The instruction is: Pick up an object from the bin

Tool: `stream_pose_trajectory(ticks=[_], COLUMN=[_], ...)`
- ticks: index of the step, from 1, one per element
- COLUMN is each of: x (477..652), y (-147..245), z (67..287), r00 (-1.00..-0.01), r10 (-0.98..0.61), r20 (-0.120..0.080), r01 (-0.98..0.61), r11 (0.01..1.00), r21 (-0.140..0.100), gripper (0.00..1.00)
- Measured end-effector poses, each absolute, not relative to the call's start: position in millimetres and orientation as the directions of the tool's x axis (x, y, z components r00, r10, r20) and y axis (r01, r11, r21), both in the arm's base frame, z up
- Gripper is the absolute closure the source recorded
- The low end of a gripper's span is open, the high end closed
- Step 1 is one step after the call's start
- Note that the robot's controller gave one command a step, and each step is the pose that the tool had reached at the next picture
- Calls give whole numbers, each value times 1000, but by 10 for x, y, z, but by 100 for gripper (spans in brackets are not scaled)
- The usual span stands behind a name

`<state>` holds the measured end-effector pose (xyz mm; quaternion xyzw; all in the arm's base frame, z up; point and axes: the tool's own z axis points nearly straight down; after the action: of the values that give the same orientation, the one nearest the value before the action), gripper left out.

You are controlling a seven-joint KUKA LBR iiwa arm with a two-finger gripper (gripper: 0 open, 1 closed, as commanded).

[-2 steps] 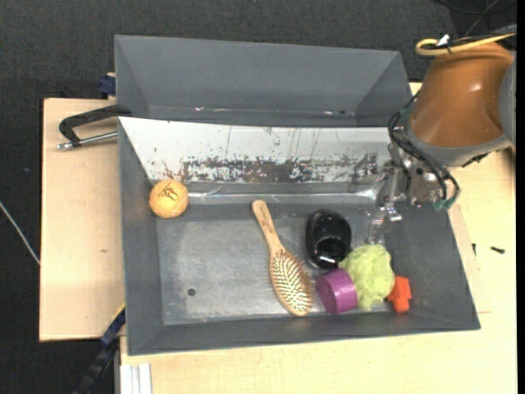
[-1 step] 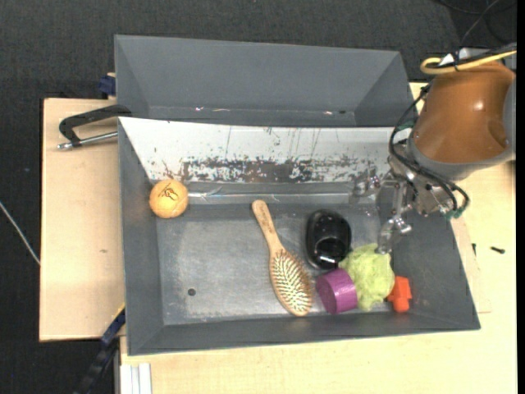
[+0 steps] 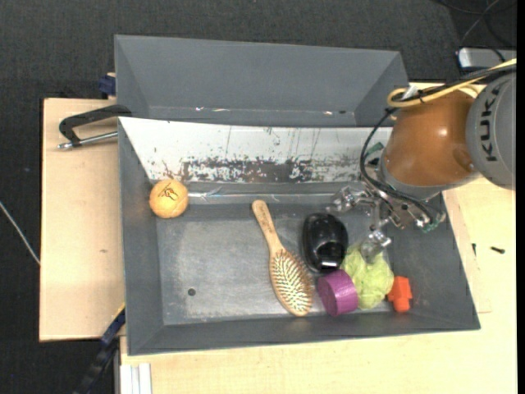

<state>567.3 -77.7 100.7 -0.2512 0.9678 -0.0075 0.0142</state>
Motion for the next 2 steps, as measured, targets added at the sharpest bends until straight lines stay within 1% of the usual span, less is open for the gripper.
stream_pose_trajectory(ticks=[1,2], x=[5970,5970], y=[-978,-978], z=[734,734], r00=[-732,-732], r10=[-681,-681], r20=[-3,-3], r01=[-681,-681], r11=[732,732], r21=[-6,-6], gripper=[100,100])
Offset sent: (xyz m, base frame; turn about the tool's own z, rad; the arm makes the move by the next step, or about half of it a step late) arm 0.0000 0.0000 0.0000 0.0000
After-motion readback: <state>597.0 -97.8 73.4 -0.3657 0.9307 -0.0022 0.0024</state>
